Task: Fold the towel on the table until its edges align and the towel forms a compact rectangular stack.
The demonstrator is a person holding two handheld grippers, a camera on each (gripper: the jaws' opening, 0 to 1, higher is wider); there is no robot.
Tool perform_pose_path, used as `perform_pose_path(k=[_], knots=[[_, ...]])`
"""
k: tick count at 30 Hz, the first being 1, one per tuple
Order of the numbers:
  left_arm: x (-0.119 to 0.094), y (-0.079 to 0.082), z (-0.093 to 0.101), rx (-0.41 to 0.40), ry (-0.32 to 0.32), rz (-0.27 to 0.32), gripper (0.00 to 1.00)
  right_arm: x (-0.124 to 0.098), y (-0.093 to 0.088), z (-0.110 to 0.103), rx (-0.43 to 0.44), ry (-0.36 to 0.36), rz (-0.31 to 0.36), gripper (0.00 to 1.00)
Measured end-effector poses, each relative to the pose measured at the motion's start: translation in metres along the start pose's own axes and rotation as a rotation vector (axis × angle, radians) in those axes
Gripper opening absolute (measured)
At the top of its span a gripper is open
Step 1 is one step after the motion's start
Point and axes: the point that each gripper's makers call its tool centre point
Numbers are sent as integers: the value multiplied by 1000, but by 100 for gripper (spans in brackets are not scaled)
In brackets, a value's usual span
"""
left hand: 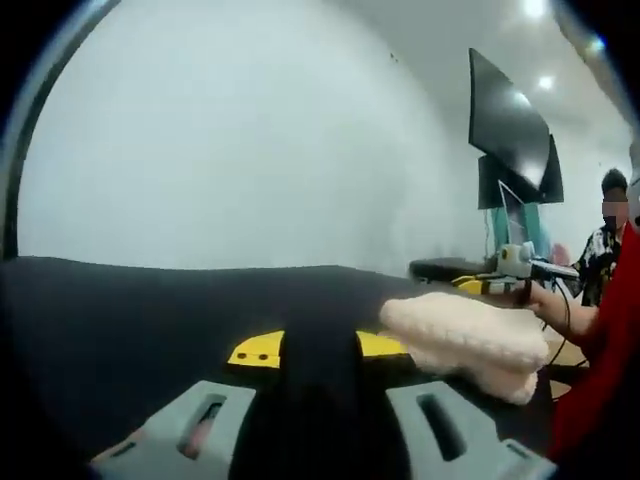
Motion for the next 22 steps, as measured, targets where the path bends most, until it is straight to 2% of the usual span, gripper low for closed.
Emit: perform_pose_path(k=[5, 7, 10, 13, 16, 18, 20, 22], knots=[[0, 0, -2, -27, -6, 5, 28, 0, -1, 7, -4, -18, -3, 19], [0, -3, -6, -23, 15, -8, 28, 0, -2, 7, -14, -29, -6, 19], [0, -4, -9, -35, 18, -7, 28, 2, -2, 2, -36, -7, -14, 19], [-1, -5, -5, -28, 18, -18, 26, 1, 0, -1, -44, 7, -7, 19], [-2, 1, 5, -66, -13, 14, 26, -1, 5, -1, -53, -8, 15, 19], [-3, 1, 2, -47, 2, 14, 26, 1, 4, 1, -57, -18, 11, 17], [-3, -4, -3, -32, 27, -12, 26, 3, 0, 1, -50, -7, -13, 15], [-4, -4, -2, -39, 26, -6, 26, 3, -1, 2, -67, -17, -15, 15]])
Point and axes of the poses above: the point that each gripper's makers call its tool centre point, and the gripper's own axes: x roughly forward along the fingers, z roughly to its right, y roughly out of its top, and after that the axes turned 4 degrees about -x, right-handed
